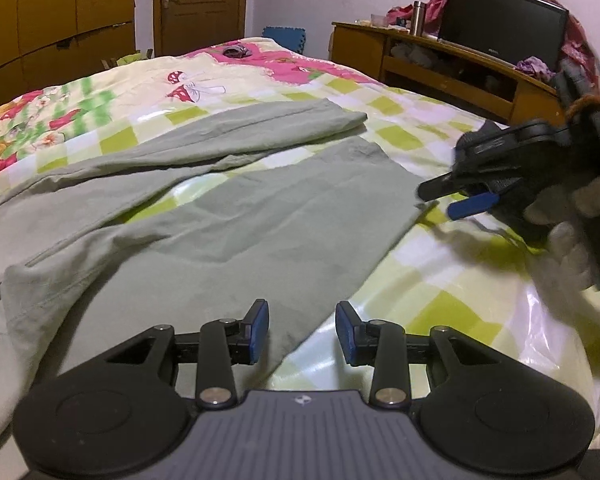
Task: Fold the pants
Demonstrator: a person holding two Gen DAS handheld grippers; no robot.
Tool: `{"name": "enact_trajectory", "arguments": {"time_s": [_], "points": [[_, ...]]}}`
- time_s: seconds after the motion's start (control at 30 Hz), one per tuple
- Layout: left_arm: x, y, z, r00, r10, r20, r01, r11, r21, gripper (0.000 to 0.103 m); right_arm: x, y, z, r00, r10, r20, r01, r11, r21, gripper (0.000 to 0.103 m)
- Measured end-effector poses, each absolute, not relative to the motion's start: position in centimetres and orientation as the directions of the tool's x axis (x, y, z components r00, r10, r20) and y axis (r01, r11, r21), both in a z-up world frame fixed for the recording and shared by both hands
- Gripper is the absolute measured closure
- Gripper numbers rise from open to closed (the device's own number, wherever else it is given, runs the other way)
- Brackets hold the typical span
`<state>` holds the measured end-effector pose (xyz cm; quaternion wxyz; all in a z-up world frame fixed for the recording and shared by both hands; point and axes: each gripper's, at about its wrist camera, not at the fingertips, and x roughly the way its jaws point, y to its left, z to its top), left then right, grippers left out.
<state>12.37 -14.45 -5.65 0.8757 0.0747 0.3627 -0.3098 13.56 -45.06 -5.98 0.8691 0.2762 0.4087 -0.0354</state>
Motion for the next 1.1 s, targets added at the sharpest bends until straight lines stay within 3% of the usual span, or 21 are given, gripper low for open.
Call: {"name": "enact_trajectory", "arguments": {"time_s": [0.2, 0.23, 0.27, 0.3, 0.33, 0.47, 0.63, 0.8, 0.83, 0.87, 0.97, 1.1], "points": [[12.1, -14.1, -5.4, 0.552, -0.473, -0.687, 0.586, 0.806, -0.083, 0.052, 14.2, -44.7, -7.1, 0.716, 0.130, -0.685, 0.351, 0.781, 0.516, 0.051], [12.1, -14.1, -5.4, 0.553, -0.474, -0.685, 0.584, 0.807, -0.086, 0.052, 14.2, -44.7, -7.2, 0.726, 0.140, -0.674, 0.347, 0.770, 0.535, 0.059], [12.0, -14.1, -5.3, 0.555, -0.471, -0.686, 0.583, 0.808, -0.083, 0.051, 14.3, -44.8, -7.3, 0.729, 0.143, -0.669, 0.352, 0.761, 0.545, 0.081], [12.1, -14.1, -5.3, 0.558, -0.466, -0.687, 0.581, 0.810, -0.077, 0.051, 14.3, -44.8, -7.5, 0.726, 0.140, -0.673, 0.366, 0.750, 0.551, 0.096], [12.0, -14.0, -5.3, 0.560, -0.464, -0.686, 0.579, 0.812, -0.076, 0.051, 14.3, -45.1, -7.7, 0.724, 0.155, -0.672, 0.370, 0.735, 0.568, 0.099], [11.9, -13.9, -4.9, 0.557, -0.476, -0.680, 0.581, 0.809, -0.090, 0.050, 12.7, -46.5, -6.3, 0.763, 0.197, -0.615, 0.335, 0.693, 0.638, 0.100], [11.1, -14.5, -4.3, 0.547, -0.517, -0.658, 0.611, 0.784, -0.110, 0.050, 8.7, -50.0, -3.1, 0.790, 0.097, -0.605, 0.377, 0.702, 0.604, 0.100], [10.4, -13.8, -4.0, 0.538, -0.525, -0.660, 0.614, 0.780, -0.119, 0.050, 7.4, -50.1, -2.1, 0.673, 0.006, -0.740, 0.433, 0.808, 0.400, 0.093], [10.1, -13.1, -3.8, 0.546, -0.516, -0.660, 0.610, 0.785, -0.109, 0.049, 7.1, -49.4, -1.7, 0.659, -0.028, -0.752, 0.428, 0.836, 0.343, 0.088], [9.8, -12.4, -3.6, 0.557, -0.504, -0.660, 0.604, 0.791, -0.095, 0.049, 6.6, -48.9, -1.3, 0.659, -0.070, -0.749, 0.434, 0.849, 0.303, 0.081], [9.5, -8.7, -3.1, 0.600, -0.443, -0.666, 0.554, 0.831, -0.054, 0.049, 5.2, -46.5, 0.7, 0.689, -0.185, -0.701, 0.419, 0.891, 0.177, 0.079], [9.2, -1.7, -2.9, 0.669, -0.313, -0.674, 0.433, 0.901, 0.012, 0.049, 6.3, -39.7, 2.4, 0.751, -0.087, -0.654, 0.216, 0.969, 0.119, 0.078]]}}
